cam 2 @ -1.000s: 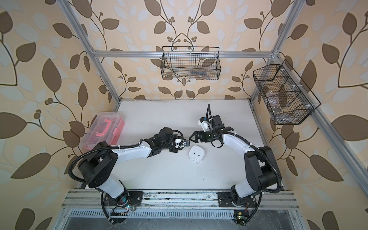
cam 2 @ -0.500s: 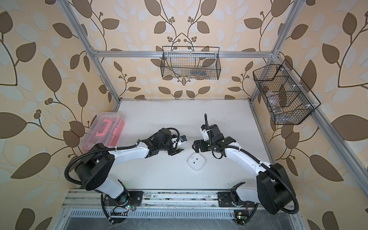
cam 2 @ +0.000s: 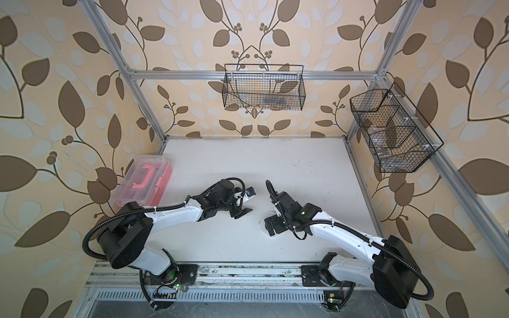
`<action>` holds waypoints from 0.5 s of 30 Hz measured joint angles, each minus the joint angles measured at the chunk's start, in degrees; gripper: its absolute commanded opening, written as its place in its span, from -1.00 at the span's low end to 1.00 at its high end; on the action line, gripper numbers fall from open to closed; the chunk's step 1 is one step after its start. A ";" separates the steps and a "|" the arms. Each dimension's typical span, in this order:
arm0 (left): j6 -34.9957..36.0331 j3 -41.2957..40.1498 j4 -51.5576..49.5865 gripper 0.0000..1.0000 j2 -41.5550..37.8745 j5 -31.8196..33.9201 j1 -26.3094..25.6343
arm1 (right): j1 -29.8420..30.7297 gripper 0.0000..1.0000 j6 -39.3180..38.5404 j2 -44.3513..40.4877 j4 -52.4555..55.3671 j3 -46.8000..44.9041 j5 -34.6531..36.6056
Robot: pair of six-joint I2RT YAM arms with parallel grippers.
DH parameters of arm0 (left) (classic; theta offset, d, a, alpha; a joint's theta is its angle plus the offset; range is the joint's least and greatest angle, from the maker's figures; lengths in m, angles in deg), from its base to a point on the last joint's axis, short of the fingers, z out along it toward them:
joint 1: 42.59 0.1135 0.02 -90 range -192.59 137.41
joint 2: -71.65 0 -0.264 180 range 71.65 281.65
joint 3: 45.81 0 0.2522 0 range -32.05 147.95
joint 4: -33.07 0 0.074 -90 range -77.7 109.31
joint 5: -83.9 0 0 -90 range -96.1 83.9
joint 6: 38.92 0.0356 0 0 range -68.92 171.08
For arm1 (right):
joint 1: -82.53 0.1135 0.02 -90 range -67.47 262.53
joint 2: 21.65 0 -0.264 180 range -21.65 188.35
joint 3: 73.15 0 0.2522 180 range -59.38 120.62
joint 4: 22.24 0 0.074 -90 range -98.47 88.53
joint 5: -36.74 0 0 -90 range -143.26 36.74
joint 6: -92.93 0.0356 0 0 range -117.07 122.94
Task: Insert the battery into the alarm
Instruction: Adjust the alarm at the center of the board.
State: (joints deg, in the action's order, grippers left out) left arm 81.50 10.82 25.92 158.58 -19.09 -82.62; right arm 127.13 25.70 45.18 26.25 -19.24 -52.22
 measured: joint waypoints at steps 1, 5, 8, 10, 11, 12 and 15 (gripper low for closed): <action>0.00 -0.02 -0.04 0.58 -0.13 0.00 0.00 | 0.85 1.00 0.46 0.00 0.31 -0.07 0.11; 0.09 -0.02 -0.57 0.60 -1.07 0.02 0.00 | 3.76 1.00 1.73 0.26 0.87 -0.26 0.26; 0.57 0.00 -1.03 0.64 -1.42 0.00 0.00 | 4.44 1.00 1.88 1.62 0.85 -0.87 0.26; 1.14 0.00 -1.66 0.66 -1.42 0.00 -0.02 | 4.44 1.00 1.90 3.69 0.81 -0.90 0.52; 1.51 0.00 -2.23 0.67 -1.44 -0.02 -0.04 | 4.42 1.00 1.90 4.96 0.72 -0.90 0.68; 2.10 0.00 -2.71 0.68 -1.49 -0.02 -0.07 | 4.44 1.00 1.88 5.99 0.63 -0.90 0.83; 4.37 0.04 -4.17 0.72 -1.62 -0.37 -0.17 | 4.33 0.99 1.88 8.94 0.13 -0.90 1.88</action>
State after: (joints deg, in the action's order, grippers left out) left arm 85.87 10.86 21.74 156.97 -19.47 -82.80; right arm 131.45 27.58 54.12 26.38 -20.14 -50.34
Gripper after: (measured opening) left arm 0.849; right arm 0.999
